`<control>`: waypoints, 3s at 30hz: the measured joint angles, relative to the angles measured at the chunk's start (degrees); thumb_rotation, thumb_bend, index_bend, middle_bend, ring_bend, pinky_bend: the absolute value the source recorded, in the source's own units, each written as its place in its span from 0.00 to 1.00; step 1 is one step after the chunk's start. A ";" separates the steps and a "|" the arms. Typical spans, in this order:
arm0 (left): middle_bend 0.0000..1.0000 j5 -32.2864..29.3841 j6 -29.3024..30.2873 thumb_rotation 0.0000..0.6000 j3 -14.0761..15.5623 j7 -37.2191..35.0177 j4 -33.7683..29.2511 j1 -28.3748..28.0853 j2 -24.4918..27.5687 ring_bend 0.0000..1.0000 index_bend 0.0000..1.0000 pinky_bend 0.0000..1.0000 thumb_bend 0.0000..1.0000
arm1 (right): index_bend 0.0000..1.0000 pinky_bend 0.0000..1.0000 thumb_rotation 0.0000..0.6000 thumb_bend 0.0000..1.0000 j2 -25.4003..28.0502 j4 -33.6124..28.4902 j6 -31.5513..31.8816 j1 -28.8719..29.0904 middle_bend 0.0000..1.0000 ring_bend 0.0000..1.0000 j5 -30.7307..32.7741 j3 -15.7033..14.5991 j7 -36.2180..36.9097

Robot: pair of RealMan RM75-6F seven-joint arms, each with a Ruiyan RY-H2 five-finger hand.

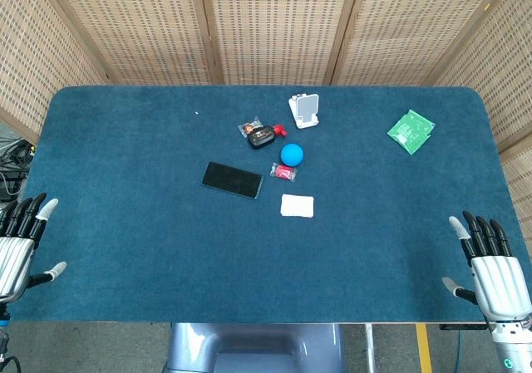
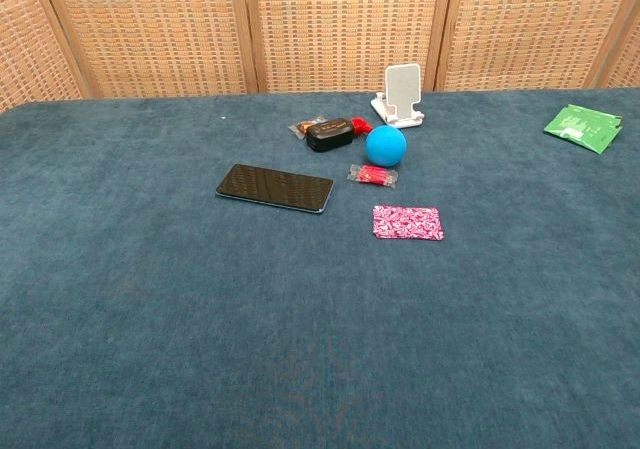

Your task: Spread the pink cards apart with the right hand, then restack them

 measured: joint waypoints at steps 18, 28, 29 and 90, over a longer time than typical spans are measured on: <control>0.00 -4.17 -3.01 1.00 -1.15 0.20 0.50 -1.54 -0.30 0.00 0.00 0.00 0.00 | 0.01 0.00 1.00 0.93 -0.59 -2.88 -10.37 7.68 0.00 0.00 1.28 2.75 -1.79; 0.00 -9.01 -5.95 1.00 -2.43 1.13 1.56 -3.09 -0.93 0.00 0.00 0.00 0.00 | 0.00 0.00 1.00 1.00 -6.17 -0.40 -33.93 26.46 0.00 0.00 6.25 7.88 1.03; 0.00 -9.20 -6.29 1.00 -2.45 1.07 1.63 -3.22 -0.94 0.00 0.00 0.00 0.00 | 0.00 0.01 1.00 1.00 -6.84 -0.05 -35.95 27.86 0.00 0.00 7.28 8.16 1.14; 0.00 -11.35 -7.16 1.00 -1.69 1.45 0.95 -4.80 -0.90 0.00 0.00 0.00 0.00 | 0.08 0.16 1.00 1.00 -10.72 0.33 -52.75 41.99 0.12 0.05 22.93 -6.22 -5.69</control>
